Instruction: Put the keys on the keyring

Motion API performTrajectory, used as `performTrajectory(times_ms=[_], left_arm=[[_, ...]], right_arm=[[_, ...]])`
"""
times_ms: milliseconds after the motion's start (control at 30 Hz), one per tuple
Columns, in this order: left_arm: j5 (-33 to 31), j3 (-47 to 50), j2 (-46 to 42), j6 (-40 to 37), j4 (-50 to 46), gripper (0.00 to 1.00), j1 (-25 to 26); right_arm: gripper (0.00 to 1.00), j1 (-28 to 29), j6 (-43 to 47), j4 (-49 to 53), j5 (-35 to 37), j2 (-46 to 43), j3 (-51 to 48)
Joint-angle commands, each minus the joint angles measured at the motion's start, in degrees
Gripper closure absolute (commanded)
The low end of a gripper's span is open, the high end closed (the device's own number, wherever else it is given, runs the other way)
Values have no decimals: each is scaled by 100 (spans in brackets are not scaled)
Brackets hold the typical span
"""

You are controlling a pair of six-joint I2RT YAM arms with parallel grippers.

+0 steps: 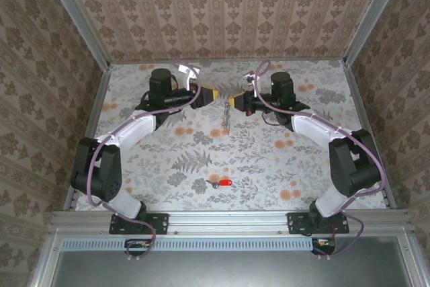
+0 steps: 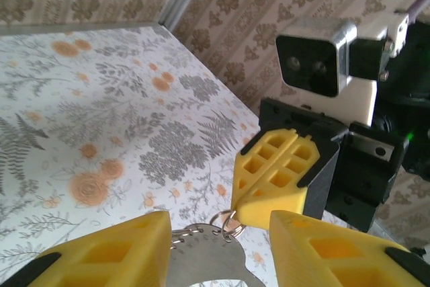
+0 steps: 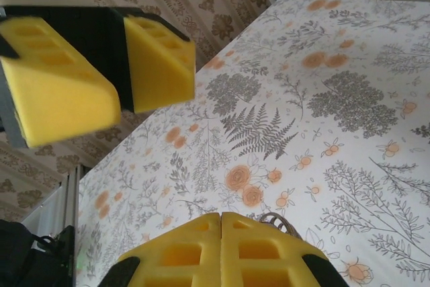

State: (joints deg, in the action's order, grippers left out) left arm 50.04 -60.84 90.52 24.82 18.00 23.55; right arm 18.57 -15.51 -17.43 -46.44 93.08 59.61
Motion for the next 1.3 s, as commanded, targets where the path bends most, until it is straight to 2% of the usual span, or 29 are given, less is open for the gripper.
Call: performTrajectory(times_ms=[0, 433, 633, 800, 867, 1100, 1267], left_arm=[[404, -145, 188, -231, -105, 59, 120], [572, -86, 352, -113, 257, 62, 225], [272, 46, 215, -103, 274, 62, 223], [-329, 261, -1, -93, 205, 60, 202], [-603, 358, -97, -47, 203, 60, 155], [-1213, 629, -335, 104, 242, 59, -53], [-1291, 731, -454, 146, 262, 58, -200]], right_arm=[[100, -19, -161, -189, -360, -25, -46], [100, -18, -317, -286, -385, -53, -71], [100, 15, 49, 364, 285, 0, 5], [100, 276, 744, 1266, 1265, 73, 205], [100, 381, 883, 1431, 1436, 150, 257], [100, 448, 296, 554, 865, 487, 262], [100, 454, -187, -118, 540, 662, 226]])
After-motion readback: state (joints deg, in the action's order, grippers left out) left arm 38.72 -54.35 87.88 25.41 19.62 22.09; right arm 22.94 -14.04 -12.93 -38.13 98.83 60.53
